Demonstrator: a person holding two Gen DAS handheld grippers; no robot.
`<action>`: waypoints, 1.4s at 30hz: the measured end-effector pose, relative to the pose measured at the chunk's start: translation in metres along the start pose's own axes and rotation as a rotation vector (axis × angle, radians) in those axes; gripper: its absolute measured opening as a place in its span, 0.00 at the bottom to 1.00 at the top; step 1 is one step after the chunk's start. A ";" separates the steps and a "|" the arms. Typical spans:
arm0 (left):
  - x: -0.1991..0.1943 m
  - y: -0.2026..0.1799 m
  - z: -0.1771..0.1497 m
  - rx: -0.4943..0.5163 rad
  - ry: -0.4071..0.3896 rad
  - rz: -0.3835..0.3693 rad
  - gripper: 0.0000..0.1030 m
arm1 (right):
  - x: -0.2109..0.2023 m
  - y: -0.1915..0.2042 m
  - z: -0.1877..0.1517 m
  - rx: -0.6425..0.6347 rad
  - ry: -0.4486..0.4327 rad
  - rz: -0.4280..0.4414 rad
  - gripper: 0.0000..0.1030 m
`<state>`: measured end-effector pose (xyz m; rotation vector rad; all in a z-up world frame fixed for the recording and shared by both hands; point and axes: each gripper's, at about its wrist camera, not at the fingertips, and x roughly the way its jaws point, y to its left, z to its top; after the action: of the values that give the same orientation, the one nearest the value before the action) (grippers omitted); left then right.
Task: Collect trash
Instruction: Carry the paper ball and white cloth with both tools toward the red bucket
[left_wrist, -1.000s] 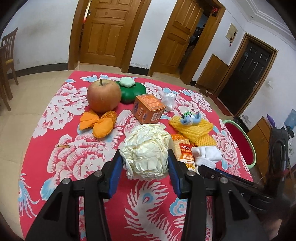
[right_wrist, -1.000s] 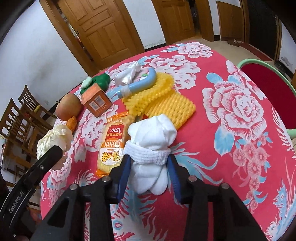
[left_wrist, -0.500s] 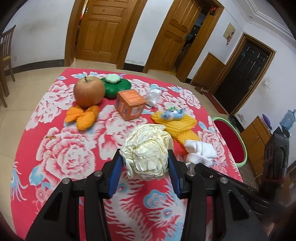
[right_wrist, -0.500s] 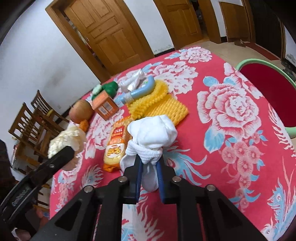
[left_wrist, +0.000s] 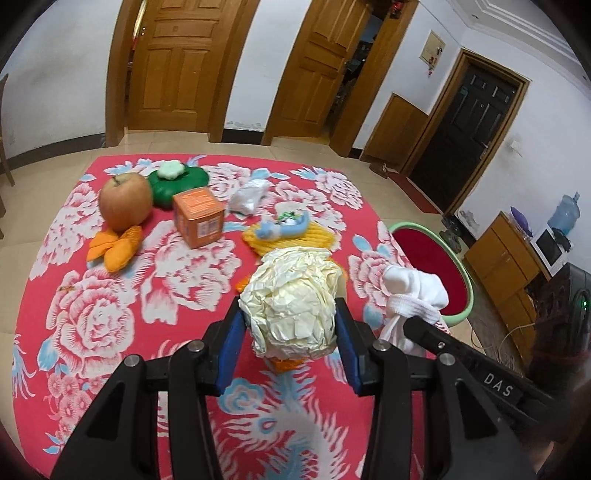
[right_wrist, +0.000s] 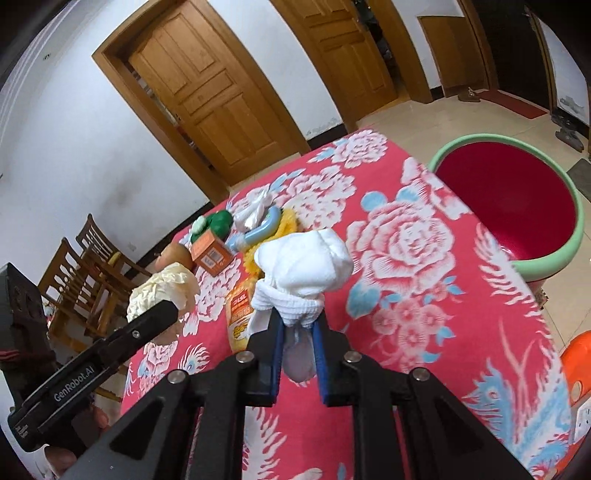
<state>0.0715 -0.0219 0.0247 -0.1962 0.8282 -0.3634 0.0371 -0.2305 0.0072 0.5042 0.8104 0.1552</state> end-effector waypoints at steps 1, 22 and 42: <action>0.001 -0.004 0.000 0.005 0.002 -0.002 0.45 | -0.003 -0.003 0.000 0.005 -0.006 -0.001 0.17; 0.044 -0.100 0.023 0.169 0.027 -0.075 0.45 | -0.050 -0.096 0.035 0.168 -0.152 -0.089 0.17; 0.096 -0.159 0.047 0.238 0.078 -0.111 0.45 | -0.039 -0.187 0.051 0.343 -0.165 -0.191 0.20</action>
<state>0.1285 -0.2044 0.0392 -0.0061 0.8455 -0.5725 0.0366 -0.4249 -0.0296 0.7483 0.7215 -0.2034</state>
